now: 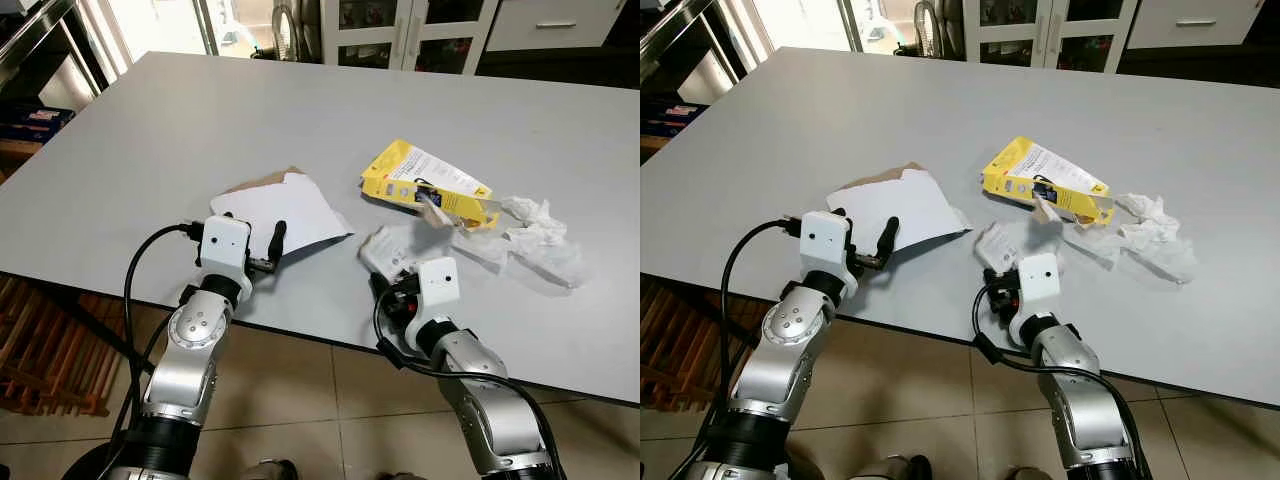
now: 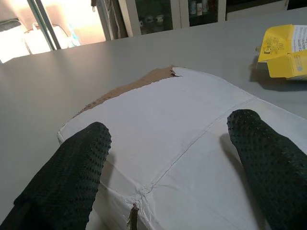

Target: Picking trash to rubbish bin

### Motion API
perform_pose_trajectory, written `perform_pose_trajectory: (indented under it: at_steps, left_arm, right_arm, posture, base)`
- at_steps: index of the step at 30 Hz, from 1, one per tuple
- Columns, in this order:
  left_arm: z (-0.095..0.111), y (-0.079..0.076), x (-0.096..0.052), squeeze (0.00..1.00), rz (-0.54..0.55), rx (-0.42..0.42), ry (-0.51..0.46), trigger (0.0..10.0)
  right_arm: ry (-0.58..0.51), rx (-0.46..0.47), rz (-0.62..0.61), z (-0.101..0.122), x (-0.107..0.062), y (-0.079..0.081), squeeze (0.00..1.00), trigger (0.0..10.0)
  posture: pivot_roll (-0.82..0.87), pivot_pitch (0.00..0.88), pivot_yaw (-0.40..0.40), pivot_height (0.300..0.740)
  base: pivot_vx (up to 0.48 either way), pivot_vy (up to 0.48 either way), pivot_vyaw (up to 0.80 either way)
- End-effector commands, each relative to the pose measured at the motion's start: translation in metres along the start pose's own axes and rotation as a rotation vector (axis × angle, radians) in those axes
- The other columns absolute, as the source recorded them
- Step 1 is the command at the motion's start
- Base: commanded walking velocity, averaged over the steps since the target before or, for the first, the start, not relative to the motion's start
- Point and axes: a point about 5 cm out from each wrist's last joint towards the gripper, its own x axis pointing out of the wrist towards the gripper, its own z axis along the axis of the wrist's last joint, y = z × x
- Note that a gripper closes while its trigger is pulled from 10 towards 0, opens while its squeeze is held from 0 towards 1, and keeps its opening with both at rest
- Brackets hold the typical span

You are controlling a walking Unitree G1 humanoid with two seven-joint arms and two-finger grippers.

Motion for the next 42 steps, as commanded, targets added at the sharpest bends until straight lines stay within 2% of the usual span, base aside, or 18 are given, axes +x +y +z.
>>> perform_pose_trajectory:
  at_steps: [1, 17, 22, 39, 40, 42]
  left_arm:
    - [0.0, 0.0, -0.001, 0.0, -0.001, 0.016, 0.008, 10.0]
    - [0.0, 0.0, -0.001, 0.0, 0.0, 0.017, 0.007, 10.0]
    - [0.0, -0.001, 0.0, 0.0, -0.003, 0.016, 0.007, 10.0]
    - [0.001, -0.003, 0.002, 0.0, 0.002, 0.009, 0.004, 10.0]
    - [0.001, -0.003, 0.002, 0.0, 0.002, 0.008, 0.003, 10.0]
    - [0.001, -0.003, 0.002, 0.0, 0.003, 0.007, 0.002, 10.0]
  right_arm:
    - [0.005, 0.0, 0.003, -0.003, -0.001, 0.001, 0.0, 0.0]
    - [-0.02, -0.021, -0.034, 0.0, 0.0, -0.004, 0.0, 0.0]
    - [-0.066, -0.078, -0.062, 0.011, 0.001, -0.006, 0.0, 0.0]
    - [-0.155, -0.149, -0.091, 0.034, 0.002, -0.006, 0.0, 0.0]
    - [-0.172, -0.162, -0.095, 0.038, 0.002, -0.005, 0.0, 0.7]
    - [-0.197, -0.18, -0.098, 0.045, 0.002, -0.005, 0.0, 0.8]
  posture:
    - [-0.04, 0.127, 0.071, 0.74]
    - [-0.04, 0.124, 0.07, 0.74]
    - [-0.04, 0.125, 0.071, 0.74]
    - [-0.05, 0.12, 0.066, 0.74]
    - [-0.05, 0.12, 0.066, 0.74]
    - [-0.05, 0.12, 0.065, 0.74]
  base:
    - [0.0, 0.0, 0.0]
    - [0.0, 0.0, 0.0]
    - [0.0, 0.0, 0.0]
    - [0.0, 0.0, 0.0]
    - [0.0, 0.0, 0.0]
    - [0.0, 0.0, 0.0]
